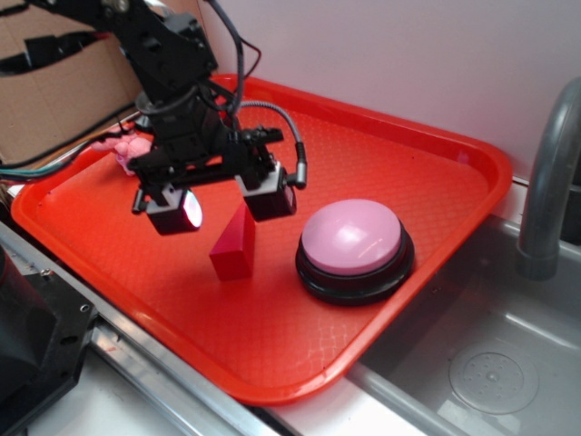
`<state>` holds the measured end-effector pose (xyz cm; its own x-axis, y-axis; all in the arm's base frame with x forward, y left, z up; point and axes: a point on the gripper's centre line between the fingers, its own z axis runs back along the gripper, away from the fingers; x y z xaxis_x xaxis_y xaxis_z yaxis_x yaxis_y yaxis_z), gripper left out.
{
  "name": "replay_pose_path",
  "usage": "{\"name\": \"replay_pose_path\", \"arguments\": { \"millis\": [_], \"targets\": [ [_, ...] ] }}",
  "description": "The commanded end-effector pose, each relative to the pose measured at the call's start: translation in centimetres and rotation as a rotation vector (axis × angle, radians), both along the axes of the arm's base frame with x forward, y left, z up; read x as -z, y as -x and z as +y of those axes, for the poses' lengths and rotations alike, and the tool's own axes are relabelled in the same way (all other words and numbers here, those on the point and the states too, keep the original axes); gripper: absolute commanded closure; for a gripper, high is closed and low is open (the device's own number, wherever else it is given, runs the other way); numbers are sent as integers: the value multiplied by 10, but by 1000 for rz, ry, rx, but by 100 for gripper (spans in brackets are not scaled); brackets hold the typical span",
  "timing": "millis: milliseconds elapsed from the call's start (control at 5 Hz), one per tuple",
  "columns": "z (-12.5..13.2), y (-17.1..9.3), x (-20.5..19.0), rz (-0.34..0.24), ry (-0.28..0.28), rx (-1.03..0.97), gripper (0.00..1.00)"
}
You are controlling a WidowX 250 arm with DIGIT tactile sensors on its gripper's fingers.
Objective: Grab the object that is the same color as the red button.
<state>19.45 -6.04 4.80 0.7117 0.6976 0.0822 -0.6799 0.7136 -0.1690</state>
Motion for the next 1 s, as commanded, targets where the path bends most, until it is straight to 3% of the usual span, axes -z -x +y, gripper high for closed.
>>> {"name": "replay_pose_path", "arguments": {
  "millis": [0,200,400,600,800],
  "targets": [
    [9,-9,12,-8,42,-68,0],
    [15,-10,20,-1,46,-104,0],
    [19,-9,21,7,59,-127,87],
    [18,-9,23,17,61,-131,100],
    [18,-10,22,25,49,-127,100]
  ]
}}
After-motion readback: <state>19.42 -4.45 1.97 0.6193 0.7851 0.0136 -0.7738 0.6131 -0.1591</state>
